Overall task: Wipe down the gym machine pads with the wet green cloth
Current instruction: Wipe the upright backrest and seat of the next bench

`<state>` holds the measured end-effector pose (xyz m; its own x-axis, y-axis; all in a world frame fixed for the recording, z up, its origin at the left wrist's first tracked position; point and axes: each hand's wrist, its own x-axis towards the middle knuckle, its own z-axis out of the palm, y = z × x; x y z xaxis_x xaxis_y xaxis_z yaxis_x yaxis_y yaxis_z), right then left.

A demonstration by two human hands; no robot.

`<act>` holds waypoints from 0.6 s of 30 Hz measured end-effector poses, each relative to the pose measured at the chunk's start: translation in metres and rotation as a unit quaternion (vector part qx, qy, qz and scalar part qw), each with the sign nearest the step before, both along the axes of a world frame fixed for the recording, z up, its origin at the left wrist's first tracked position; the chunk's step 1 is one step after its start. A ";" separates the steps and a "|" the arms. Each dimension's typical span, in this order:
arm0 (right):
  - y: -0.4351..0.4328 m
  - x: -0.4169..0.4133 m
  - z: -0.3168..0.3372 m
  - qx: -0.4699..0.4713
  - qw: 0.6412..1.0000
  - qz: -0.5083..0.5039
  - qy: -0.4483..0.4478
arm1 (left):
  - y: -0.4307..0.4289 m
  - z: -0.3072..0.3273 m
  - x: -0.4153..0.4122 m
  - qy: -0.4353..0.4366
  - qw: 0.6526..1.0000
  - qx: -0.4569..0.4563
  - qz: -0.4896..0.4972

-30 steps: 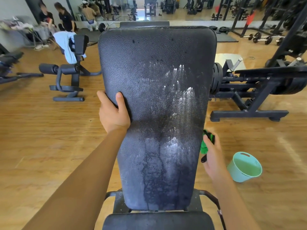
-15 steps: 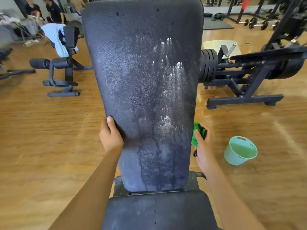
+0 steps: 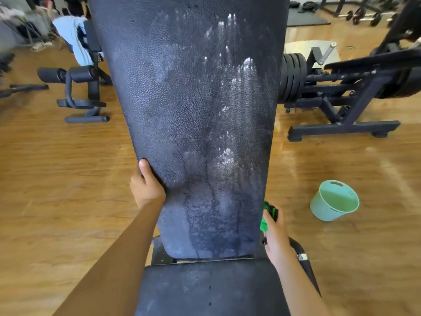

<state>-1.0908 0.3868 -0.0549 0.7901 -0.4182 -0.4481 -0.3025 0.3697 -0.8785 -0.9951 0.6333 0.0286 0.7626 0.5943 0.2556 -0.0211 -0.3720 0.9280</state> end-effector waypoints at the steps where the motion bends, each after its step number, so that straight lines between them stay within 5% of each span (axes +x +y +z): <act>1: -0.001 0.003 0.005 0.007 1.000 -0.001 -0.005 | 0.000 0.000 0.001 0.001 1.000 0.004 0.003; 9: -0.014 0.045 0.070 0.034 0.989 0.006 -0.145 | -0.005 0.002 0.000 -0.004 1.000 0.016 0.010; 18: -0.007 0.016 -0.002 0.030 0.997 0.013 -0.069 | -0.007 -0.001 0.003 -0.002 0.999 0.009 0.039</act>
